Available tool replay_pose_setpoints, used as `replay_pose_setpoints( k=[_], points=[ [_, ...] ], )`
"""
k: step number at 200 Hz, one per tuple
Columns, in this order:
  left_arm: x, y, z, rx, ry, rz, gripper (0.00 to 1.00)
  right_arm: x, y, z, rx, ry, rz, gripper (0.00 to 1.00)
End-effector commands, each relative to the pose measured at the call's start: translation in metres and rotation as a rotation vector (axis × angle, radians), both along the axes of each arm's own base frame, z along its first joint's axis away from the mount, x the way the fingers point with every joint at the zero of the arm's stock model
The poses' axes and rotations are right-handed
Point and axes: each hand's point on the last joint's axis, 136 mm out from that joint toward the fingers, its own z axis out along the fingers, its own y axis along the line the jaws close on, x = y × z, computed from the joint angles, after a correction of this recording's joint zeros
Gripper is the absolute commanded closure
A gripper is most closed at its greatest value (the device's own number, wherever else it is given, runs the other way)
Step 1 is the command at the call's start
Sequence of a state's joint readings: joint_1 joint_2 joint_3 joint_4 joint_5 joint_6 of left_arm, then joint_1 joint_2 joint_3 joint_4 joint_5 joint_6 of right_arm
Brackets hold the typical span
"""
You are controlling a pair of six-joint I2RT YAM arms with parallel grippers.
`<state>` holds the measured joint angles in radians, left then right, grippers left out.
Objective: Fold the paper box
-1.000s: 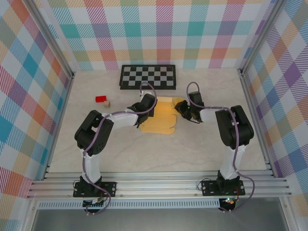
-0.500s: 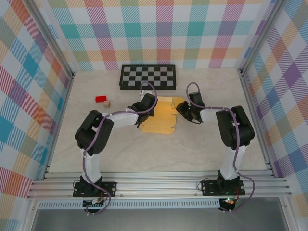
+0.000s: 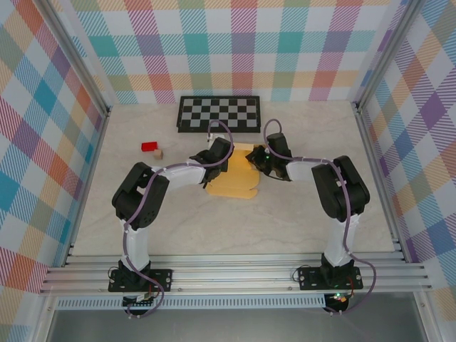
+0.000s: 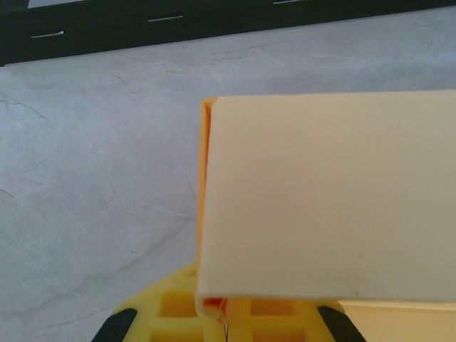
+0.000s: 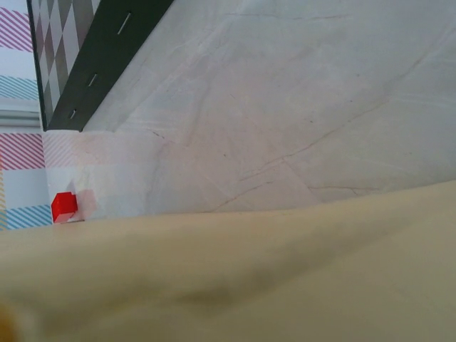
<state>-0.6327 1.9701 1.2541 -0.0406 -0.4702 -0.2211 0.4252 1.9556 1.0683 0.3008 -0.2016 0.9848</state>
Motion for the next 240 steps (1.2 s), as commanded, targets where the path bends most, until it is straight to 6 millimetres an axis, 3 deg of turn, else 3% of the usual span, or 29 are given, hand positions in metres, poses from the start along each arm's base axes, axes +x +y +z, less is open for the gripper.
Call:
replay_pose_setpoints(
  k=[1,31,51,154,187,208,224,240],
  points=[
    [-0.025,0.001,-0.039,0.075,0.14,-0.043,1.0,-0.001,0.023,-0.003,0.028,-0.001,0.041,0.73],
    [-0.026,0.001,-0.039,0.076,0.141,-0.043,1.0,-0.003,0.022,-0.017,0.006,0.027,0.033,0.74],
    [-0.025,0.002,-0.039,0.078,0.141,-0.038,1.0,-0.006,0.021,-0.015,-0.011,0.023,0.045,0.75],
    [-0.025,0.006,-0.038,0.092,0.141,-0.015,1.0,-0.031,-0.005,0.065,-0.141,-0.139,0.224,0.67],
    [-0.025,0.005,-0.038,0.09,0.141,-0.016,1.0,-0.037,-0.037,0.103,-0.265,-0.227,0.306,0.65],
    [-0.025,0.005,-0.039,0.091,0.143,-0.021,1.0,-0.024,-0.07,0.126,-0.364,-0.291,0.338,0.63],
    [-0.025,0.004,-0.038,0.09,0.143,-0.023,1.0,-0.007,-0.099,0.129,-0.511,-0.354,0.399,0.63],
    [-0.026,0.005,-0.038,0.087,0.141,-0.024,1.0,0.008,-0.12,0.119,-0.661,-0.439,0.52,0.64]
  ],
)
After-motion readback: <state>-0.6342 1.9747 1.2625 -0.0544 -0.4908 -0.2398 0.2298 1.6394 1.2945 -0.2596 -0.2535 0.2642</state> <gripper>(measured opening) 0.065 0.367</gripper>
